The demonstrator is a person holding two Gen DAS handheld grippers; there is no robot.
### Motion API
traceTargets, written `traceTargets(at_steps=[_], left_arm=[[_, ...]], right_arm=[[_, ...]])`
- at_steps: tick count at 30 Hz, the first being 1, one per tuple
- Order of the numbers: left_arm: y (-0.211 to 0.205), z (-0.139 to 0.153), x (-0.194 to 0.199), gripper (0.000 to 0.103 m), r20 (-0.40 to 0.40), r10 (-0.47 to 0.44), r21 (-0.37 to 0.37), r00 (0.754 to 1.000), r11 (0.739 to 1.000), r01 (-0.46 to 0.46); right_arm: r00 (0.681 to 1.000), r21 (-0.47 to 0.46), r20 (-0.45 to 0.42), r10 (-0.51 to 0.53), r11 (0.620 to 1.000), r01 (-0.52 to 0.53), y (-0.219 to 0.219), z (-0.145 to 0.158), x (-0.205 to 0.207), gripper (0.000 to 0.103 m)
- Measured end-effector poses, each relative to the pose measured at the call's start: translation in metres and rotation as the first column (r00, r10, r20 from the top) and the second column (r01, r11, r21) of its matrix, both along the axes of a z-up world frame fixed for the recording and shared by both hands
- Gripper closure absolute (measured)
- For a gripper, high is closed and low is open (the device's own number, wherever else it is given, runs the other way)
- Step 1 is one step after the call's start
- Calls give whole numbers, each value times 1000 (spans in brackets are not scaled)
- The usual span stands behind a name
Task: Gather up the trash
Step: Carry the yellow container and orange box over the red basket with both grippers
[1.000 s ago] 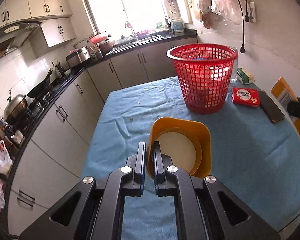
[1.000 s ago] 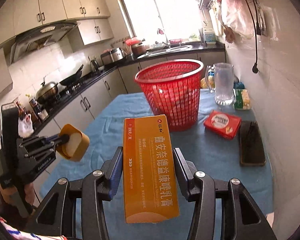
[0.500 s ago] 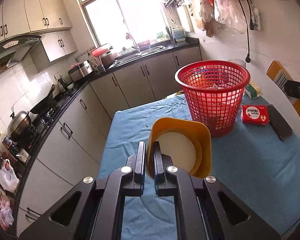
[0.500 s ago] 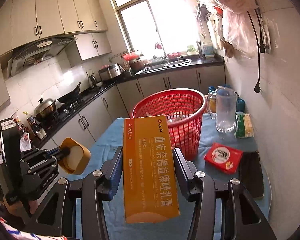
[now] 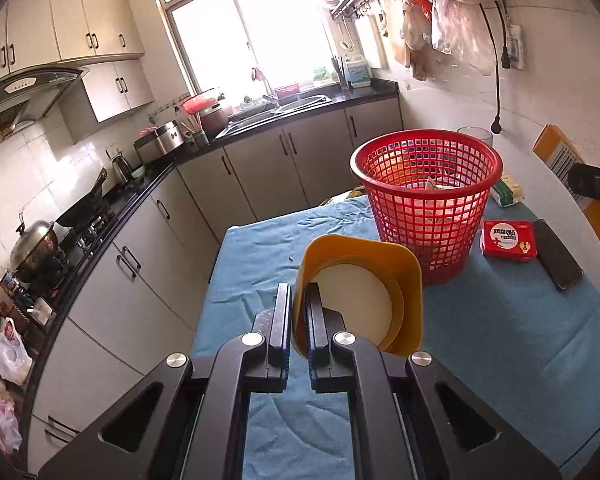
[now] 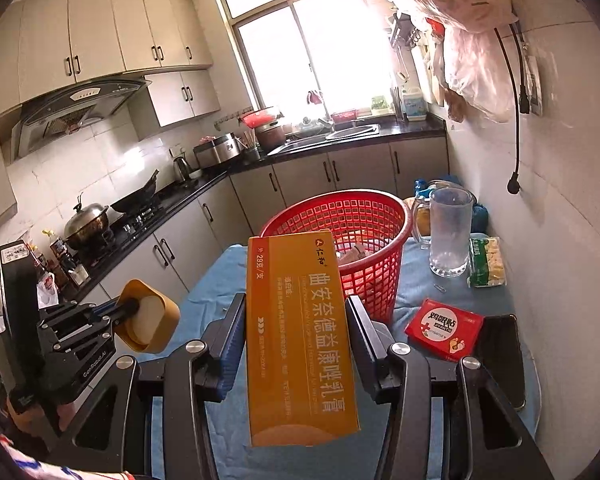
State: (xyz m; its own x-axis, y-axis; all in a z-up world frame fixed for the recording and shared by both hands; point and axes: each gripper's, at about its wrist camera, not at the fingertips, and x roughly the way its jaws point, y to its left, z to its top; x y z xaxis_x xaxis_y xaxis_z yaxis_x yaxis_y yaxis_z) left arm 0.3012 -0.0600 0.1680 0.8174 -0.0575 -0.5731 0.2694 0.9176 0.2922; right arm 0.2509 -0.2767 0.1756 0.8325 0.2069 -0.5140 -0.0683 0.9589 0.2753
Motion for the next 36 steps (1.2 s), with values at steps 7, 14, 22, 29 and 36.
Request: traceTargets(at_steps=[7, 14, 22, 29, 36], left_arm=[[1, 8, -13, 97, 14, -3, -8, 1000, 1000, 3], [4, 25, -33, 97, 53, -2, -21, 999, 1000, 4], [22, 45, -59, 97, 63, 1, -51, 998, 999, 2], [30, 73, -45, 97, 33, -24, -152, 999, 988, 28], [14, 87, 12, 97, -19, -19, -229, 1000, 973, 14]], right_arm=[[1000, -5, 10, -17, 1000, 17, -3, 5, -16, 51], [999, 0, 37, -31, 1000, 31, -9, 15, -34, 51], [998, 7, 59, -27, 1000, 26, -5, 24, -55, 51], [998, 6, 53, -29, 1000, 29, 0, 35, -50, 51], [999, 74, 30, -23, 997, 21, -11, 35, -8, 51]])
